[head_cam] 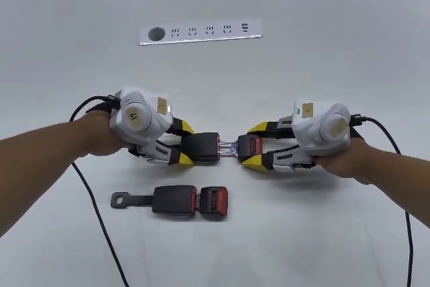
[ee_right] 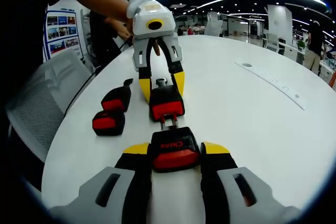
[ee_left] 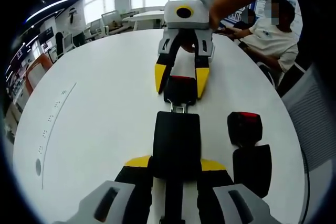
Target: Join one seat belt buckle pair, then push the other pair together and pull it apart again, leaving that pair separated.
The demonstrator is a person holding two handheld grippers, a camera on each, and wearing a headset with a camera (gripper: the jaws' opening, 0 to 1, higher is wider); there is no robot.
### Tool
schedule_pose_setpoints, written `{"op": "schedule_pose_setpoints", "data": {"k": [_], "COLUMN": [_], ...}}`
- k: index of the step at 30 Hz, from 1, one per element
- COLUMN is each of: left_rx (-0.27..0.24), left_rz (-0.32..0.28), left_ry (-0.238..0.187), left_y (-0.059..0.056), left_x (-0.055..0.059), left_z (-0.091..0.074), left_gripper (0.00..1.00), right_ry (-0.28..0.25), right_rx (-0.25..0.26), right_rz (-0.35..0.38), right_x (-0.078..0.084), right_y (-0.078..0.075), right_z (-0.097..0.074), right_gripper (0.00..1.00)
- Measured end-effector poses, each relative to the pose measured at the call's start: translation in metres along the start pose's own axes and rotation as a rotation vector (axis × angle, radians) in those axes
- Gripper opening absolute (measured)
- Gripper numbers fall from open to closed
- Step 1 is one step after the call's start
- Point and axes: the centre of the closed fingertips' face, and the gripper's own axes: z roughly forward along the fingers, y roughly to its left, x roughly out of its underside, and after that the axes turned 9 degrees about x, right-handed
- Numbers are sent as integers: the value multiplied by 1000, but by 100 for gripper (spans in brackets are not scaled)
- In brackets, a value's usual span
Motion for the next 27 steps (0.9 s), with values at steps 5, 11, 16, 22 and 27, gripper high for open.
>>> {"op": "schedule_pose_setpoints", "data": {"k": [5,11,16,22,27], "left_rx": [-1,-2,-1,-2,1], "left_rz": [1,0,1,-8,-13], "left_ry": [7,21,32,25,24], "left_y": [-1,0,-1,-1,0], "left_x": [0,0,-1,-1,0], "left_z": [0,1,0,0,1], "left_gripper": [33,33,32,32,32], "right_ry": [-5,-7,-1,1,-2], "right_rx": [-2,1,0,5,2], "right_rz": [-4,2,6,10,11], "right_x": [-1,0,0,-1,-8], "right_y": [-3,-2,-2,-2,2], "right_z": [5,4,6,9,23], "right_gripper": [34,34,34,34,33]}}
